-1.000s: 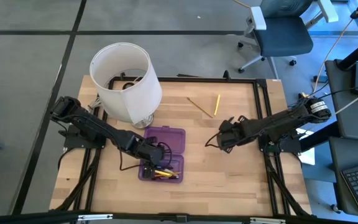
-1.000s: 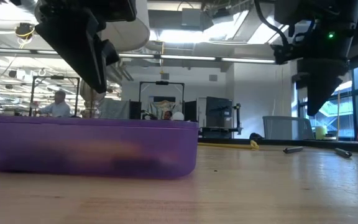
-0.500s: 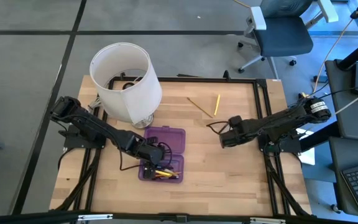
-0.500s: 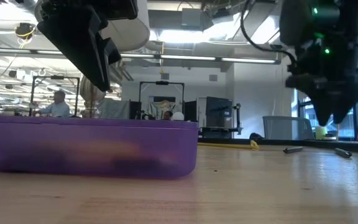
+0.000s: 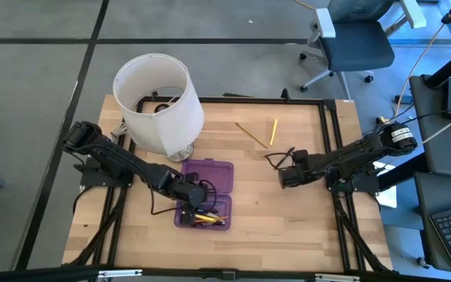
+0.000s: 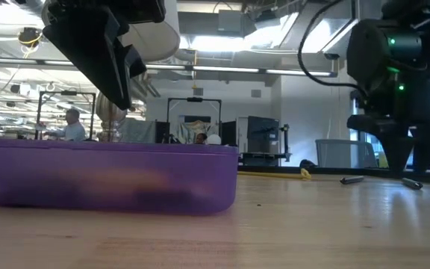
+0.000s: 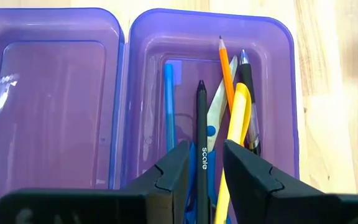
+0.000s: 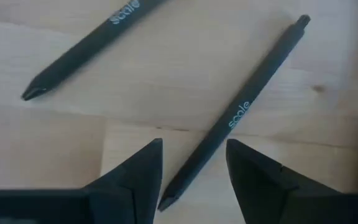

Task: Pick & place school supplies into a supply box
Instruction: Put the black pen into the purple supply box

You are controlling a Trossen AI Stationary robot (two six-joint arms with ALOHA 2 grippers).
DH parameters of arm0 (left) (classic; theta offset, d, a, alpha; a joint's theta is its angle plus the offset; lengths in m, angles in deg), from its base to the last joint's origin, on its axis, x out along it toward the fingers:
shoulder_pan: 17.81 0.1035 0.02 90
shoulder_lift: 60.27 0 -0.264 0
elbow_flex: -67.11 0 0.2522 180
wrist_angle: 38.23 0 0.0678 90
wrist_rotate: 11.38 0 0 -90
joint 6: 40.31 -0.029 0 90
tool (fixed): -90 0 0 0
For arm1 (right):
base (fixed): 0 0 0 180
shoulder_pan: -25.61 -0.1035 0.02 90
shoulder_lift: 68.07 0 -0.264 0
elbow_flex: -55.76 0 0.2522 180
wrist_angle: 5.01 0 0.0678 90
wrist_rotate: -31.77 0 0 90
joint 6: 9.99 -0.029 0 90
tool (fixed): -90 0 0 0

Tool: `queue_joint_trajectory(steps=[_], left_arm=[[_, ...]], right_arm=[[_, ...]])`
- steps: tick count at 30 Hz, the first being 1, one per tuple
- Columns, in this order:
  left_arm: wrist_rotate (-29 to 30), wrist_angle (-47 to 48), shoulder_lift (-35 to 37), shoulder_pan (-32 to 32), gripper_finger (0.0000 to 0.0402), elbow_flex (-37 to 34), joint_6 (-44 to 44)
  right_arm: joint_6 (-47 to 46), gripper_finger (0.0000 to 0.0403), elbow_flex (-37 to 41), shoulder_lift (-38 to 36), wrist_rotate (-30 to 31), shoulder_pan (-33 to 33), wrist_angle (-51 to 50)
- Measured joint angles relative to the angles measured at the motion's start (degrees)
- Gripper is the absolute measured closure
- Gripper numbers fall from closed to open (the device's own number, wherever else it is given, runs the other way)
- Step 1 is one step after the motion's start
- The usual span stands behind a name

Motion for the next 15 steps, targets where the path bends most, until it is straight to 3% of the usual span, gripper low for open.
queue_joint_trajectory(steps=[8,15], left_arm=[[0.0,0.0,0.0,0.0,0.031,0.0,0.0],[0.0,0.0,0.0,0.0,0.031,0.0,0.0]], right_arm=[[-1.6,0.0221,6.0,-0.3,0.7,-0.1,4.5],[-1.4,0.0229,6.8,-0.3,1.0,-0.1,5.2]])
